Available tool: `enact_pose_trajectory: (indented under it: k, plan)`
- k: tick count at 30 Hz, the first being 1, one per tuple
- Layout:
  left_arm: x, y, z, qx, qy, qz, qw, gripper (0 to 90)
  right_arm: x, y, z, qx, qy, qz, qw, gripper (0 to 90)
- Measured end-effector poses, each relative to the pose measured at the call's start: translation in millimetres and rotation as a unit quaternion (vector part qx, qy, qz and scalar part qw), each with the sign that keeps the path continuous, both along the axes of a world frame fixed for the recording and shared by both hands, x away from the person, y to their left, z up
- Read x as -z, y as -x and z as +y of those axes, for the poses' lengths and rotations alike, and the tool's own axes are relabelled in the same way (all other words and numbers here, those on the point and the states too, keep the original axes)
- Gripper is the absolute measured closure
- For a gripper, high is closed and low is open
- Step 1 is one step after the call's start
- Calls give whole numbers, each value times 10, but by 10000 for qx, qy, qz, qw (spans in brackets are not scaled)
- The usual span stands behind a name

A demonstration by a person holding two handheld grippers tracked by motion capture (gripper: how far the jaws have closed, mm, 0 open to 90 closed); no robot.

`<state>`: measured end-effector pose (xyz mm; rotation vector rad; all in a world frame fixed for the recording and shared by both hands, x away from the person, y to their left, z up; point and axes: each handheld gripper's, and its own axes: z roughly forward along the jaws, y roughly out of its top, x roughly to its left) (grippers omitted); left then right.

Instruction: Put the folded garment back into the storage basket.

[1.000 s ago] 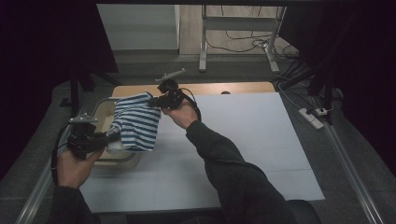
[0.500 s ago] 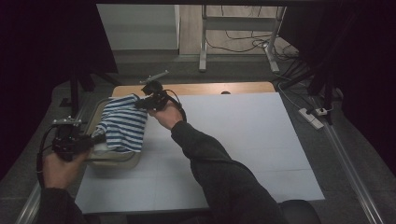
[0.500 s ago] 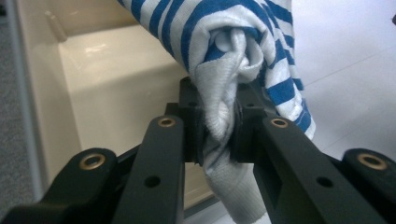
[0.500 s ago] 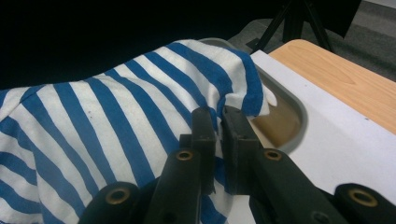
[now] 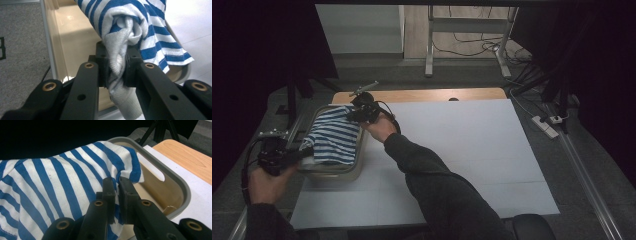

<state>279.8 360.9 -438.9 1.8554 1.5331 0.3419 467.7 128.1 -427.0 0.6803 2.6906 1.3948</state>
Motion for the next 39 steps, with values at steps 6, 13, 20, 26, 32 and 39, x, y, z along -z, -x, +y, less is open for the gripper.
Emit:
enact_pose_trajectory:
  k: [6, 13, 20, 26, 32, 39]
  plan:
    - [104, -49, 12, -93, -48, 59, 9999, 771, 112, -12, 44, 61, 95, -50, 9999, 833]
    - [225, -145, -47, -70, -238, 190, 9995, 766, 259, -39, 57, 194, 236, -110, 9995, 832]
    - [332, -238, -107, -50, -482, 375, 9981, 758, 396, -62, 57, 292, 407, -112, 9987, 830]
    - [339, -211, -121, -76, -732, 337, 9967, 588, 428, -75, 74, 354, 352, -84, 9987, 673]
    - [298, -184, -94, -114, -531, 162, 9984, 398, 344, -88, 34, 369, 188, -88, 9991, 510]
    - [286, -176, -116, -25, -355, -86, 9993, 243, 313, -27, -16, 164, 221, -112, 9996, 366]
